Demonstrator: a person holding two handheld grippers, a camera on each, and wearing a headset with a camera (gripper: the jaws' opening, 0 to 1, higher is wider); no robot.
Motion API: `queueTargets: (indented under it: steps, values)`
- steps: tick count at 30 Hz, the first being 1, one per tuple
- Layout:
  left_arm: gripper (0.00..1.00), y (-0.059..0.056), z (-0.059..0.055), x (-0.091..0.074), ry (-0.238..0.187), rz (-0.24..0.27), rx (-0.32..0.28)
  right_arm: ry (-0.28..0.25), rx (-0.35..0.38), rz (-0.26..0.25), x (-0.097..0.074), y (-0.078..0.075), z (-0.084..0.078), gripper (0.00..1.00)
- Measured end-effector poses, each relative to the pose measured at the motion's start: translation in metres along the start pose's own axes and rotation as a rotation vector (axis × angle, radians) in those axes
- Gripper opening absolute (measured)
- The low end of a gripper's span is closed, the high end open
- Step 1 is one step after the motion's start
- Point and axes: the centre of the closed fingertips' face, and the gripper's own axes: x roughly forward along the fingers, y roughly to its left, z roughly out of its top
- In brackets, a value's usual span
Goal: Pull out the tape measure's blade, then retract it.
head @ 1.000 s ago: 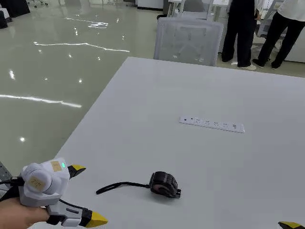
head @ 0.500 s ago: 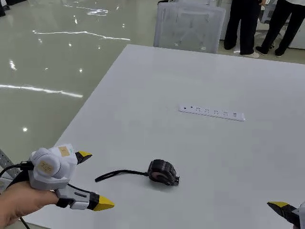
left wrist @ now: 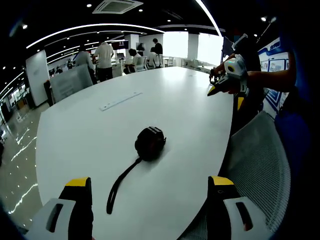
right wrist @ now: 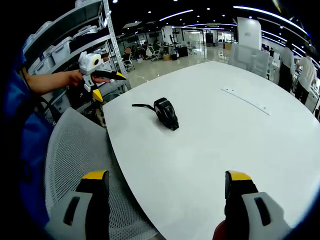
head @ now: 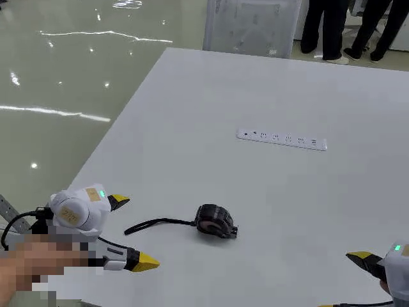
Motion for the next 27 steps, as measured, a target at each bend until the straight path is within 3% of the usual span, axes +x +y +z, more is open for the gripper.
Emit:
queueTargets:
  steps: [7,27]
  values:
    - [0.89,-0.005,0.004,0.011,-0.002,-0.016,0.003,0.025,-0.03,0.022,0.012,0.002,0.0,0.91]
    - [0.85,-0.003,0.014,0.043,0.003,-0.053,0.008,0.049,-0.089,0.056,0.037,-0.006,0.009,0.87]
